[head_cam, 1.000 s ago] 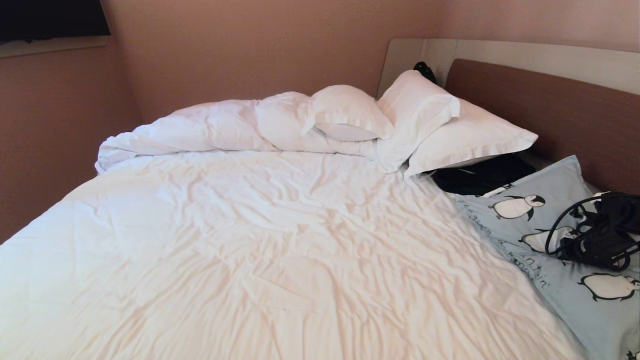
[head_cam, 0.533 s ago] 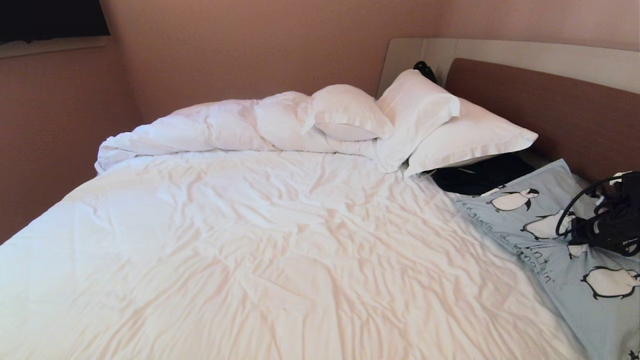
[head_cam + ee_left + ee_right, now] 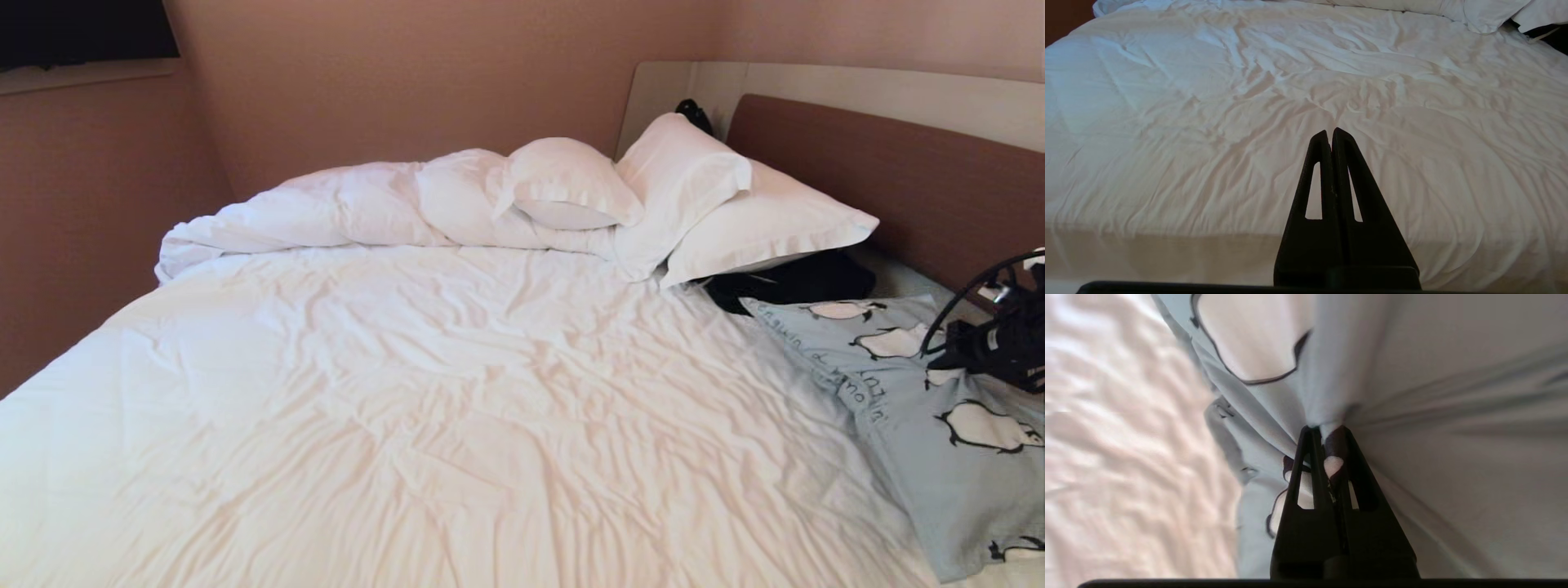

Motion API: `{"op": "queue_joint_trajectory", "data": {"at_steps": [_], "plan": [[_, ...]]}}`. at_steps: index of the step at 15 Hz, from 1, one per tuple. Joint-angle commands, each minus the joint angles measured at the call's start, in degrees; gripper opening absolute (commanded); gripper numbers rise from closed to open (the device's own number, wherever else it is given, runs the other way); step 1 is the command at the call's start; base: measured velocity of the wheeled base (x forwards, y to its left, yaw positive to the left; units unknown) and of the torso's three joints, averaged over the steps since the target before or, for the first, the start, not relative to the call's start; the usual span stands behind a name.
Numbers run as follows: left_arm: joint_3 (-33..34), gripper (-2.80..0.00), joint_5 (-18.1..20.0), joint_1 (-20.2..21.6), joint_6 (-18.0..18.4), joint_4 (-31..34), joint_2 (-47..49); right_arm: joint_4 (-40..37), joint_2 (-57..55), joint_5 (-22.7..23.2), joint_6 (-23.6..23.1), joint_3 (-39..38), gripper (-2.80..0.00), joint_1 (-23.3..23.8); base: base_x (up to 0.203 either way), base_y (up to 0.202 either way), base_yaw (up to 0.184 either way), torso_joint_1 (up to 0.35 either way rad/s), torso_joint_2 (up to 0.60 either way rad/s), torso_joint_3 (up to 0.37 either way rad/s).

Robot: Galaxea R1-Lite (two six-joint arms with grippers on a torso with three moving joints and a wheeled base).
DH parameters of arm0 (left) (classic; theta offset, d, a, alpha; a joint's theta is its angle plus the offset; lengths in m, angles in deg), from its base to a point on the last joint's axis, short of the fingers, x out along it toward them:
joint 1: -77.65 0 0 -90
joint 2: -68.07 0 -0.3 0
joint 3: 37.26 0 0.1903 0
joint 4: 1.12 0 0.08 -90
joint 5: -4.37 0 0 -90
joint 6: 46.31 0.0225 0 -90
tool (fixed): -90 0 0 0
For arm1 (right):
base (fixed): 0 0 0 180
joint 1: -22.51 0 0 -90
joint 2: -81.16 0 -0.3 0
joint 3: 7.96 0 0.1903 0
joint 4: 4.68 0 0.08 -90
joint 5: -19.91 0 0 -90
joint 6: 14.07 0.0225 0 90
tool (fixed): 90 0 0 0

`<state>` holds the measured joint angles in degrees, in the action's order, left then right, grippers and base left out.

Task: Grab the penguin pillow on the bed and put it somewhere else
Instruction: Pick up the pillow

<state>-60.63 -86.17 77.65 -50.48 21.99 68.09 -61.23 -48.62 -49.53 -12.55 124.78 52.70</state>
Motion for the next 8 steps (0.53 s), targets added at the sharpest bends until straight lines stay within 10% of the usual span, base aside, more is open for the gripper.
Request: {"op": "queue_joint_trajectory", "data": {"at_steps": [1, 8], "plan": [[0.2, -2.80, -0.1, 0.0, 0.0, -0.1, 0.0, -0.1, 3.1, 1.4, 1.9, -0.3, -2.80, -0.1, 0.000, 0.000, 0.000, 0.000, 0.00, 0.000], [0.1, -2.80, 0.0, 0.0, 0.0, -0.1, 0.0, 0.4, 11.1, 2.3, 1.7, -6.0, -2.80, -2.5, 0.000, 0.000, 0.000, 0.000, 0.00, 0.000]]}}
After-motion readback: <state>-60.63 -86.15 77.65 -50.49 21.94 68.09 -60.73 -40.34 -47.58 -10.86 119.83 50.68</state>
